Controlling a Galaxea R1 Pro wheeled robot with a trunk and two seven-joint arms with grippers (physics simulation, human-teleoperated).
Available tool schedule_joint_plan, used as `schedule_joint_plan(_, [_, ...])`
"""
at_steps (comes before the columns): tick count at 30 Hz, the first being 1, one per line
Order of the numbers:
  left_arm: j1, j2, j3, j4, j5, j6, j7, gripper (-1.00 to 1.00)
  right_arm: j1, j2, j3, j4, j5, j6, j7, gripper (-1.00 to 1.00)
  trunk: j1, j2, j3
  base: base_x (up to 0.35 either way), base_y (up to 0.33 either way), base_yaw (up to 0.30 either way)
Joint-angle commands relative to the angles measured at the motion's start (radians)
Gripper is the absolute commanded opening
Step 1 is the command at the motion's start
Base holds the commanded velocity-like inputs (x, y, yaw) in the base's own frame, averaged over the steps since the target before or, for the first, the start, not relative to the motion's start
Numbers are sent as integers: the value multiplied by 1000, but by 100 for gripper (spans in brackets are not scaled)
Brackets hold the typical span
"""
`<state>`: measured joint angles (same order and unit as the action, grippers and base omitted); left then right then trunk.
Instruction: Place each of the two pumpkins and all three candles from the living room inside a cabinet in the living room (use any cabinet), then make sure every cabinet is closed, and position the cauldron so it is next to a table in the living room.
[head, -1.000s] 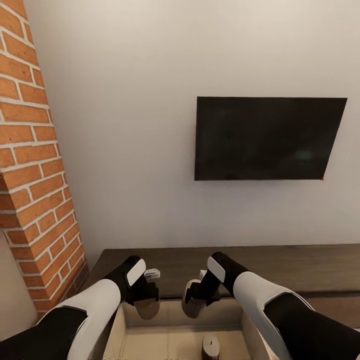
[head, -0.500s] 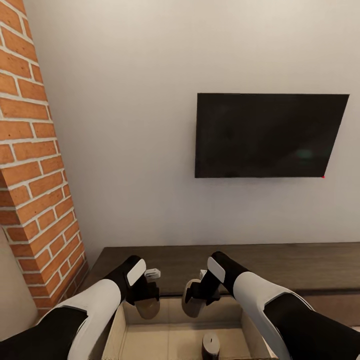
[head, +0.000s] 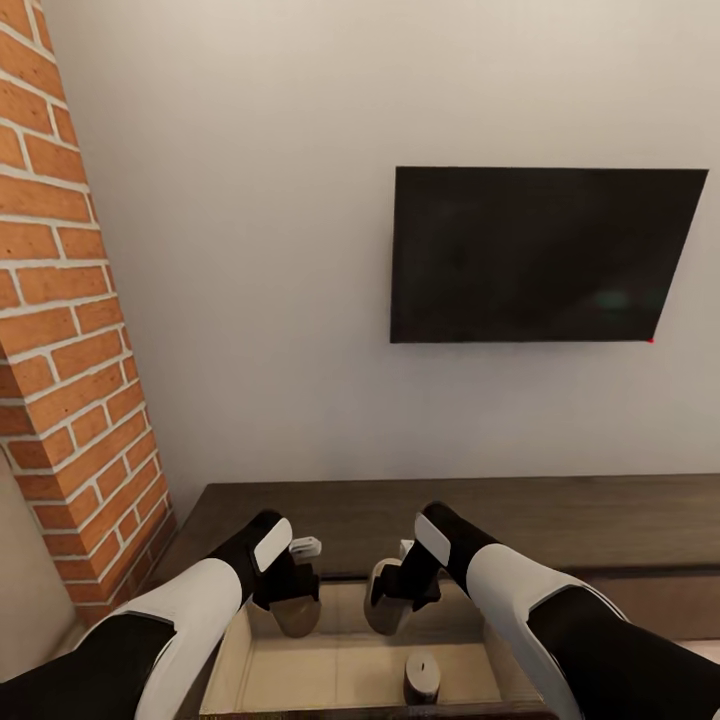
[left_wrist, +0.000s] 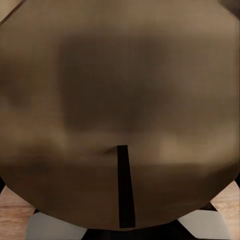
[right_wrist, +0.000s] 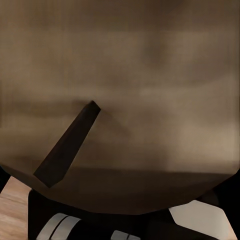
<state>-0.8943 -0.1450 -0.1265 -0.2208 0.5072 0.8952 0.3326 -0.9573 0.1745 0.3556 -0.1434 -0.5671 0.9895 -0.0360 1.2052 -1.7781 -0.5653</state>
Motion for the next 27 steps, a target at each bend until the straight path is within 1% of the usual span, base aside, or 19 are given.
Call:
schedule_joint_plan(1, [-1,1,-7,-2,11,3,6,-100,0,0,5,-1,-7,3,-4,-100,4,-8,-6,0,0,0])
schedule_joint_plan(10, [-1,0,-7,-2,11,2,6,-100,0,0,5,-1,-7,-4,-4,-100,38,-71,-48,0,0,0])
schedule_joint_plan(15, [-1,-1,-7,-2,11,-1,6,-100,1,0,6,-1,-5,-69,-4,-100,57,-106,-71,0,0,0])
schedule_joint_plan(18, [-1,-1,-8,-2,11,-20,5,-100,1,0,6,-1,-5,-94,-4,-100,69,-127,-84,0,0,0])
schedule_joint_plan(23, [-1,-1,-9,-2,11,-28,5,-100,3,0,6,-1,-5,-107,-4,-100,88,-162,-100,0,0,8])
schedule_joint_plan(27, [0,-1,-9,-2,11,-32,6,-100,3,0,8,-1,-4,-107,-4,-100,103,-190,-115,0,0,157])
